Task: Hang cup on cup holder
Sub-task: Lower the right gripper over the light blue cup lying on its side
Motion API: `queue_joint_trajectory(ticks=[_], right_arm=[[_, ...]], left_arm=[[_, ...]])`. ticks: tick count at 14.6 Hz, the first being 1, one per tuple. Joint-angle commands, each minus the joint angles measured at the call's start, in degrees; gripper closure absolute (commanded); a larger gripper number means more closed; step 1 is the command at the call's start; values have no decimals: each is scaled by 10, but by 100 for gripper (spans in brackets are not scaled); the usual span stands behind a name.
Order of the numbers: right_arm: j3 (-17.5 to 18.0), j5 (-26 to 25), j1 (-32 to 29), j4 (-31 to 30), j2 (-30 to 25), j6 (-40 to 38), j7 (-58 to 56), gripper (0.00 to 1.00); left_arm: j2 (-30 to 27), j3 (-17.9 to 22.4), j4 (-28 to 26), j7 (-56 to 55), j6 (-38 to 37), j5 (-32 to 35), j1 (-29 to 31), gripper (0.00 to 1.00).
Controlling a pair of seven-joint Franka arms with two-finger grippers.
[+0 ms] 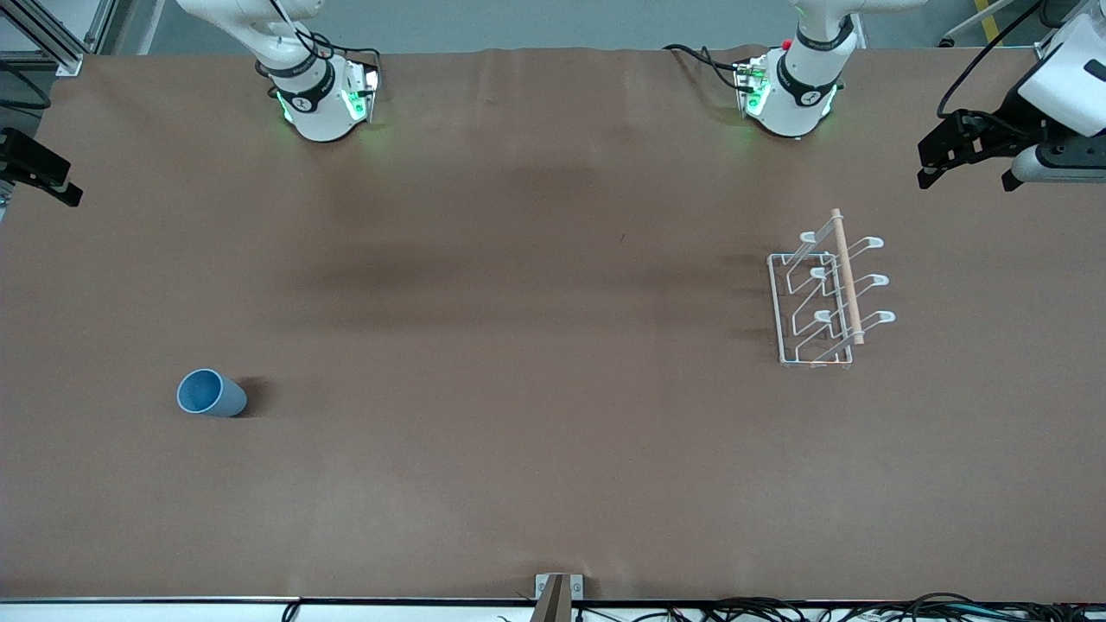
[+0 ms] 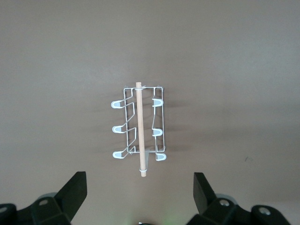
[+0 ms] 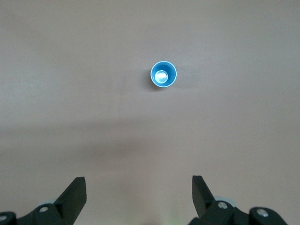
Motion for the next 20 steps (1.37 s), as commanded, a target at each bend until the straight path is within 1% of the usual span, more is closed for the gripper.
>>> queue_joint_trajectory(ticks=[1, 7, 9, 12, 14, 16, 20], right_arm=[[6, 8, -10, -10, -9, 2, -6, 1], [6, 8, -10, -11, -8, 5, -6, 1], [5, 8, -12, -16, 4, 10, -6, 1], [6, 8, -42, -28, 27, 42, -10, 1], [5, 8, -66, -44, 47, 86, -49, 1], [6, 9, -85, -50, 76, 123, -65, 1], [5, 9, -103, -50, 159, 186, -71, 1]], left_arm=[[4, -2, 13, 2, -11, -8, 5, 0], [4, -2, 13, 1, -11, -8, 5, 0], [4, -2, 14, 2, -12, -8, 5, 0], [4, -2, 14, 2, -12, -8, 5, 0], [4, -2, 14, 2, -11, -7, 5, 0], [4, -2, 13, 2, -12, -8, 5, 0], [4, -2, 13, 2, -12, -8, 5, 0]])
